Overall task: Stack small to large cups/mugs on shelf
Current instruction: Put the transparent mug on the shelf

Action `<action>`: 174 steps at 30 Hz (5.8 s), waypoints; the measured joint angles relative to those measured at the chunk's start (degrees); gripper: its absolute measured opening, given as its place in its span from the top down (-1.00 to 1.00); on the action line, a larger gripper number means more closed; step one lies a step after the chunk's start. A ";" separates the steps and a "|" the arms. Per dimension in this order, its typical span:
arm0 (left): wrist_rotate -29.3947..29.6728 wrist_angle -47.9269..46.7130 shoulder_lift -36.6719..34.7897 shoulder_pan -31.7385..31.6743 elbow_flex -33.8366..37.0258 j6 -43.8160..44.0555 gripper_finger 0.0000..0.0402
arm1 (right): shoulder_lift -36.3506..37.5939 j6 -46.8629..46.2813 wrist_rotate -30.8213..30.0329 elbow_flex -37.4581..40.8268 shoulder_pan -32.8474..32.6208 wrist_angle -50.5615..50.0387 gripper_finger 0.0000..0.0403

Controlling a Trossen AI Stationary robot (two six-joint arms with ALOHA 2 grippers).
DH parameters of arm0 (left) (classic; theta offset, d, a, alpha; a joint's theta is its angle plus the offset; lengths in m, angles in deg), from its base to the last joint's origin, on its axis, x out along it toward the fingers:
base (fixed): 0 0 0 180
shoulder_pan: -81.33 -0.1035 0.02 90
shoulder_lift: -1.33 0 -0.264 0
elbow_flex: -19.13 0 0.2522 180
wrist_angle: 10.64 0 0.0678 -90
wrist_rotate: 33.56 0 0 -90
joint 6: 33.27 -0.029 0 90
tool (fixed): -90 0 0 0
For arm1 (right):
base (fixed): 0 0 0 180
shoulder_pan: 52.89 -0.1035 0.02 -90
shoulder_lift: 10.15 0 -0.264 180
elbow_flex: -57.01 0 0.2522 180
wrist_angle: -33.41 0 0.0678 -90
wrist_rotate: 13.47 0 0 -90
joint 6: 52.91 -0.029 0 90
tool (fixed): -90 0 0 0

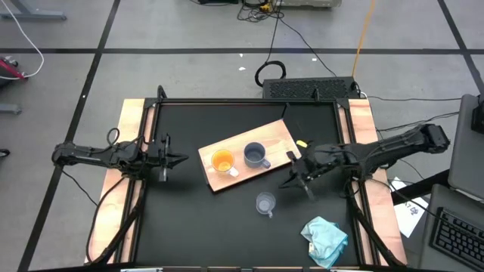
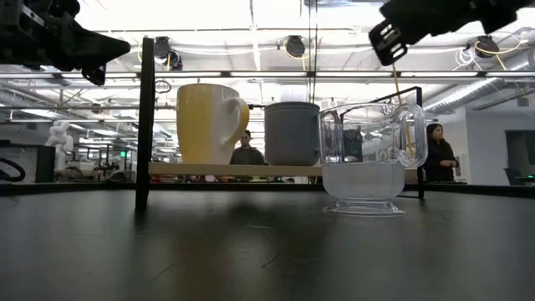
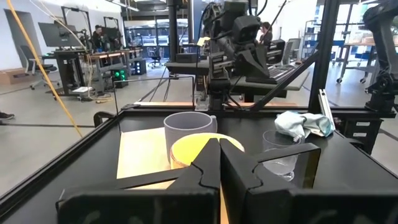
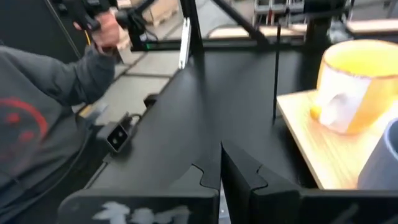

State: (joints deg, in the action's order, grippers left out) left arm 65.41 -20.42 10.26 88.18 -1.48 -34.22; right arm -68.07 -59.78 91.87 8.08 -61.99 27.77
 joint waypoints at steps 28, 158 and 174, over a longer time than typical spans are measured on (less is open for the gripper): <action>0.00 -3.02 0.07 -0.01 0.00 0.42 0.99 | -20.45 3.03 2.80 -22.80 -1.17 -29.80 0.09; -0.07 -8.47 0.06 -0.02 0.00 3.85 0.97 | -19.44 30.94 -12.08 -31.96 15.50 -54.44 1.00; -0.04 -8.55 0.06 0.00 0.00 3.10 0.84 | -19.46 31.89 -10.67 -31.38 22.86 -50.80 1.00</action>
State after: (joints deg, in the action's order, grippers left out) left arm 65.37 -28.96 10.32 88.17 -1.48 -31.13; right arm -87.53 -27.89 81.20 -23.30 -39.13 -23.03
